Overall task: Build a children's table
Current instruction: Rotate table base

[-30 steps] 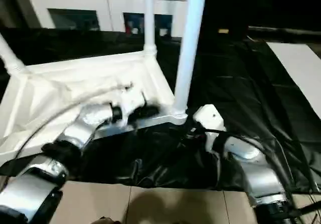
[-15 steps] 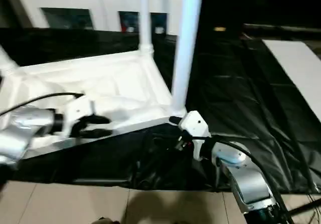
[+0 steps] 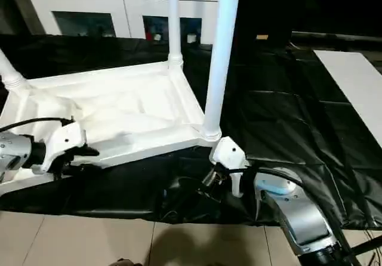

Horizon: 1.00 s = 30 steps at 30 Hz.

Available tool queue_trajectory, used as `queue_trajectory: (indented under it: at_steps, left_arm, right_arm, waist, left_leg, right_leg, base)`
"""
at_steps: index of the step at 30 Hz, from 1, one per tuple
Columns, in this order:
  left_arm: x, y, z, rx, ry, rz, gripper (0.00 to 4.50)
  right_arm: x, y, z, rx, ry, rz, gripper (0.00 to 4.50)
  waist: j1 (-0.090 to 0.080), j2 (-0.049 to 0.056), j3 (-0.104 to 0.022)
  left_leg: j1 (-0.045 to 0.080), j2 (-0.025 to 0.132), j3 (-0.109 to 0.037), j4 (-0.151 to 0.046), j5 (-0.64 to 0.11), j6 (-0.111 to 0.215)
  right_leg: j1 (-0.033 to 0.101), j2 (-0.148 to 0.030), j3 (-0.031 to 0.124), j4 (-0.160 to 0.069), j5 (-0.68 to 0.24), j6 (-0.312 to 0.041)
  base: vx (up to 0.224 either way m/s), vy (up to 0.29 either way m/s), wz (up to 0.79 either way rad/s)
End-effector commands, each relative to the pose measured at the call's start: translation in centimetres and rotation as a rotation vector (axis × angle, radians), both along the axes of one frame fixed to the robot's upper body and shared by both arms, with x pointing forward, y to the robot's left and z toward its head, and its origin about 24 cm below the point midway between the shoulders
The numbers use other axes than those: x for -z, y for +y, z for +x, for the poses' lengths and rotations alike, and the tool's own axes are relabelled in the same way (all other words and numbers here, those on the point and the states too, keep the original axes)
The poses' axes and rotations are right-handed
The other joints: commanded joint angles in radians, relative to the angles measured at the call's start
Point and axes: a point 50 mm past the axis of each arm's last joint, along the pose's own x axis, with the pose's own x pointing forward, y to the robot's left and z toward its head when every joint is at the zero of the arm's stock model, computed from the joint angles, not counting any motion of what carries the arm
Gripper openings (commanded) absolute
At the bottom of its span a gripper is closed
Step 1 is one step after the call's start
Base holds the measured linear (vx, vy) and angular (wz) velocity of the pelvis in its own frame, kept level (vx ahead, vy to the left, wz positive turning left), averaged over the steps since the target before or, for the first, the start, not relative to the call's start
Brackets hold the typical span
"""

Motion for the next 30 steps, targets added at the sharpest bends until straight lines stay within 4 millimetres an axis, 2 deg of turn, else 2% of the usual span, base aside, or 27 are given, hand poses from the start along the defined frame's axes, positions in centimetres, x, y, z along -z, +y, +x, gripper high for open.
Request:
queue_trajectory:
  at_steps: [1, 5, 7, 21, 26, 30]
  left_arm:
    - [0.0, 0.4, -0.1, -0.017, 0.005, 0.015, 1.78]
    - [0.2, 0.8, -0.4, -0.023, 0.026, 0.03, 1.56]
    - [0.2, 1.1, -0.3, -0.032, 0.026, 0.032, 1.39]
    - [0.6, 1.6, 0.1, -0.058, 0.027, 0.042, 0.32]
    - [0.5, 1.5, 0.5, -0.062, 0.014, 0.033, 0.1]
    - [0.4, 0.6, 1.0, -0.045, -0.011, 0.019, 0.02]
  right_arm:
    - [-0.5, 0.1, 0.0, -0.006, -0.013, 0.007, 4.0]
    - [-0.4, 0.0, -0.3, -0.017, -0.008, -0.007, 4.0]
    - [-0.4, 0.0, -0.2, -0.016, -0.008, -0.007, 4.0]
    - [-0.3, 0.1, 0.0, -0.013, -0.017, -0.018, 4.0]
    - [-0.2, 0.2, 0.0, -0.01, -0.02, -0.02, 4.0]
    - [-0.3, 0.2, 0.0, -0.007, -0.026, -0.022, 4.0]
  waist:
    - [0.001, 0.012, -0.058]
    - [0.0, 0.008, -0.06]
    - [0.001, 0.011, -0.061]
    - [0.001, 0.01, -0.063]
    - [0.001, 0.011, -0.062]
    - [0.001, 0.01, -0.062]
  left_leg:
    - [0.029, 0.042, -0.028, -0.091, -0.356, -0.019]
    - [0.025, 0.041, -0.027, -0.089, -0.337, -0.013]
    - [0.026, 0.041, -0.027, -0.089, -0.327, -0.009]
    - [0.026, 0.04, -0.026, -0.086, -0.315, -0.006]
    - [0.026, 0.04, -0.026, -0.086, -0.32, -0.008]
    - [0.027, 0.04, -0.027, -0.086, -0.333, -0.013]
  right_leg:
    - [0.028, -0.049, 0.046, -0.072, -0.313, -0.187]
    - [0.031, -0.048, 0.045, -0.067, -0.279, -0.195]
    - [0.031, -0.048, 0.045, -0.067, -0.274, -0.198]
    - [0.034, -0.049, 0.044, -0.064, -0.254, -0.206]
    - [0.034, -0.049, 0.044, -0.064, -0.261, -0.205]
    - [0.034, -0.05, 0.044, -0.069, -0.291, -0.198]
  base:
    - [0.0, 0.0, 0.0]
    - [0.0, 0.0, 0.0]
    - [0.0, 0.0, 0.0]
    - [0.0, 0.0, 0.0]
    - [0.0, 0.0, 0.0]
    - [0.0, 0.0, 0.0]
